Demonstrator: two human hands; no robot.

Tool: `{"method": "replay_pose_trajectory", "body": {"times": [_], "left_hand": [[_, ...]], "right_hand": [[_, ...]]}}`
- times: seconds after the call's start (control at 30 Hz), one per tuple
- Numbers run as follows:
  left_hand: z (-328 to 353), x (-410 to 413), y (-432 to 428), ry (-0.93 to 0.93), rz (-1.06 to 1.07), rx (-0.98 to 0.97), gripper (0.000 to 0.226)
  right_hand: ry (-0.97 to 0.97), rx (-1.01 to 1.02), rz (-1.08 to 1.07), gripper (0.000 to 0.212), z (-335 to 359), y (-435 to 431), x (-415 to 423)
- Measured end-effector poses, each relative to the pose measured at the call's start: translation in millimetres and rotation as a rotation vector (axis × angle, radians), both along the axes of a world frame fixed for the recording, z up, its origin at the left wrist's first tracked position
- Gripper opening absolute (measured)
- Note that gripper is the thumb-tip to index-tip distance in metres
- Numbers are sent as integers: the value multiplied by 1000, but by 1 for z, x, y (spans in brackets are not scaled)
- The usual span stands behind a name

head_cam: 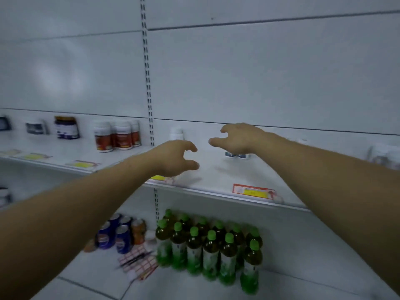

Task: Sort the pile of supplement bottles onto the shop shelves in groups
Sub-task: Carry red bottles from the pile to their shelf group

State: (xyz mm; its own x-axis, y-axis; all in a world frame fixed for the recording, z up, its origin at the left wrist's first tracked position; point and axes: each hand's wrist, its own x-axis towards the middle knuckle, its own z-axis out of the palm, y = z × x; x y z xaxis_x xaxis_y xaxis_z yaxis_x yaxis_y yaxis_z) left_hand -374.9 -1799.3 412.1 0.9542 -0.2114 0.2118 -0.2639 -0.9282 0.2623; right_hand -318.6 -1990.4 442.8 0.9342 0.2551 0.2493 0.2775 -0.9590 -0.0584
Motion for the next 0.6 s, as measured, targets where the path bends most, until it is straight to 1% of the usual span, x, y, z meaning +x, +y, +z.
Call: {"method": "replay_pose_trajectory", "body": {"times": [0.17,0.23,0.3,0.43,0.6], "left_hand": [[-7,-59,149,-46,170,62,53],[-12,-83,209,-39,258,68,53],[-21,-106,263,-12,340,70,53],[-46,-152,362,52,500,48,53],[-86,-185,463,150,670,-28,53]], "right_hand": [[-43,26,250,71,-1,178,-24],[-68,32,357,64,-6,253,-34],[-71,46,449,64,-10,318,-48],[7,79,626,68,-24,438,-80],[103,31,789,65,-56,565,-108]]}}
